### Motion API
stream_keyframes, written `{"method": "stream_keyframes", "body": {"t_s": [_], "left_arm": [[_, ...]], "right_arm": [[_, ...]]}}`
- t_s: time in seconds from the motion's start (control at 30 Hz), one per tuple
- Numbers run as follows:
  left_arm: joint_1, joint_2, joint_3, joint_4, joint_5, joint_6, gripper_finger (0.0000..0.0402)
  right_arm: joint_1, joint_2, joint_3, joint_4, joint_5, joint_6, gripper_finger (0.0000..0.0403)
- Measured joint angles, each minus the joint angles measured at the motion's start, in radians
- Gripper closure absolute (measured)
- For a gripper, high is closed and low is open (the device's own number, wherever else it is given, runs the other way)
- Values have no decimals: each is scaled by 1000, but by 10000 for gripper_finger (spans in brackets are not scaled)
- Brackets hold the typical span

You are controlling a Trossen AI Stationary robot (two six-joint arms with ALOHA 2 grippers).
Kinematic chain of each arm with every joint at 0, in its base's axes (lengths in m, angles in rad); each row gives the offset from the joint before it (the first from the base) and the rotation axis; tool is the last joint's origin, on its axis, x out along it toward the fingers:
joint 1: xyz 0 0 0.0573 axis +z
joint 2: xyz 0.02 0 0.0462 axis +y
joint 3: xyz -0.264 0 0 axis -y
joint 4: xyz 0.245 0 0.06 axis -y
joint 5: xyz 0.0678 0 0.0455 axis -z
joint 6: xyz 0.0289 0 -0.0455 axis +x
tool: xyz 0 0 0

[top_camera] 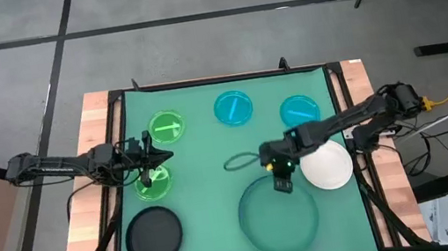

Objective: Stack plastic plates
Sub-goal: Stack the blue plate on the green plate, then move the stacked plates to the center of the table

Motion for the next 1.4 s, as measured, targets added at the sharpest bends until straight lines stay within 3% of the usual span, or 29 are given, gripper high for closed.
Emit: {"method": "stream_keyframes", "body": {"t_s": [0.43, 0.57, 0.8, 0.93, 1.23, 1.4], "left_arm": [[0, 0, 0, 60, 38, -6, 395], [0, 0, 0, 60, 45, -30, 395], [0, 0, 0, 62, 53, -31, 395], [0, 0, 0, 62, 58, -35, 395], [0, 0, 0, 62, 72, -49, 395], [0, 0, 0, 44, 75, -49, 395]], "right_arm": [[26, 7, -80, 126, 160, 34, 402], [32, 21, -80, 121, 138, 50, 396], [31, 28, -67, 84, 85, 83, 317], [37, 5, 2, -61, 31, 122, 280], [269, -81, 40, -198, 115, 380, 273], [472, -76, 40, -254, 70, 613, 276]]}}
